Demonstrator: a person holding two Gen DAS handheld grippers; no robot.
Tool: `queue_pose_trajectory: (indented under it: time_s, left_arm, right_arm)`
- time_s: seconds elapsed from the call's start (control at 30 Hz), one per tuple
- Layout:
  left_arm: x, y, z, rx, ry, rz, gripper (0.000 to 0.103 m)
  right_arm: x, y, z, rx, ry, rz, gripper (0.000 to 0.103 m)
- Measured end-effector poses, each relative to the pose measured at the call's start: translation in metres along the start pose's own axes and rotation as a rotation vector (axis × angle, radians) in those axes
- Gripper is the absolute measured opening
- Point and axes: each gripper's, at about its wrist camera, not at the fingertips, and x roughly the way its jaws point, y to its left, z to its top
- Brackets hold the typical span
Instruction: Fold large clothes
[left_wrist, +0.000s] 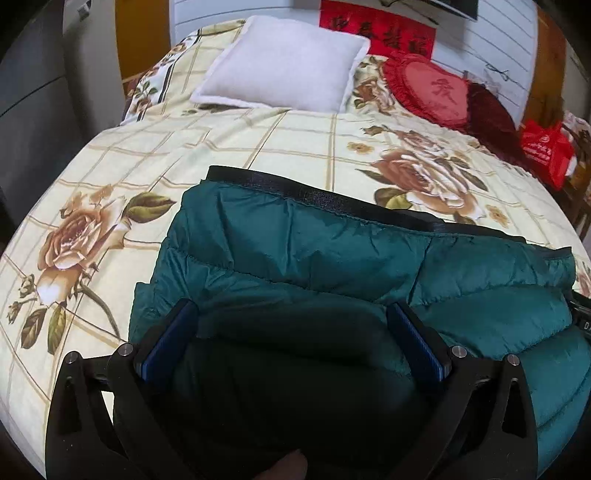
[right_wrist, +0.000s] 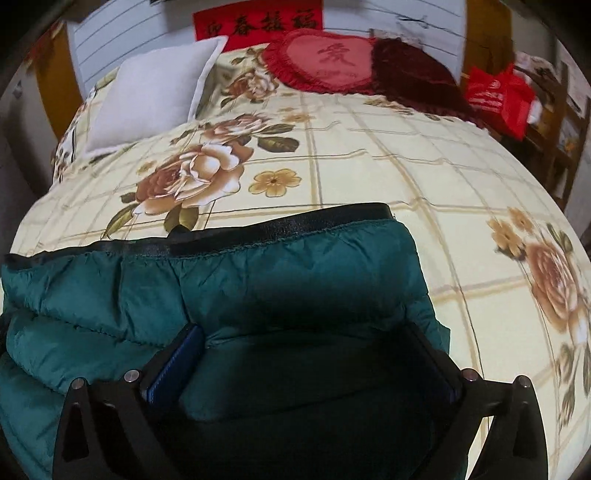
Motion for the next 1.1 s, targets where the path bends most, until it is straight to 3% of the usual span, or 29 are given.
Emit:
queue_pose_trajectory:
  time_s: [0.17,0.33,0.43,0.53,0.63,0.73,0.8,0.9,1.1]
  left_arm:
    - [-0.001,0.002,0.001,-0.018,0.002,0.015,0.103]
    - [-0.007,0.01,0.0,-0.027,0.043,-0.032,0.103]
    - [-0.021,0.02,-0.001,-0.059,0.054,-0.088,0.102]
    - [-0.058,0.023,-0.009,-0.115,-0.022,-0.146,0.102]
    - [-0.101,0.003,-0.029,-0.021,-0.088,-0.196,0.102]
    - [-0.11,-0.017,-0.05,0.049,-0.091,-0.153,0.103]
    - [-0.083,-0.02,-0.061,0.048,-0.003,-0.141,0.103]
    - [-0.073,-0.019,-0.065,0.038,-0.03,-0.142,0.103]
    - [-0.08,-0.014,-0.066,0.006,-0.048,-0.163,0.103]
  right_arm:
    - [0.01,0.004,0.01,-0.044,0.005,0.017,0.103]
    - [-0.006,0.009,0.011,-0.059,-0.005,-0.023,0.103]
    - [-0.059,0.012,0.0,-0.019,-0.107,0.003,0.101]
    - [-0.114,0.022,-0.028,-0.028,-0.222,0.089,0.101]
    - [-0.137,0.039,-0.064,-0.059,-0.243,0.143,0.101]
    - [-0.123,0.047,-0.08,-0.075,-0.229,0.13,0.101]
    - [-0.087,0.045,-0.085,-0.074,-0.104,0.154,0.103]
    - [-0.084,0.037,-0.091,-0.067,-0.139,0.191,0.103]
    - [-0.085,0.033,-0.085,-0.02,-0.084,0.19,0.103]
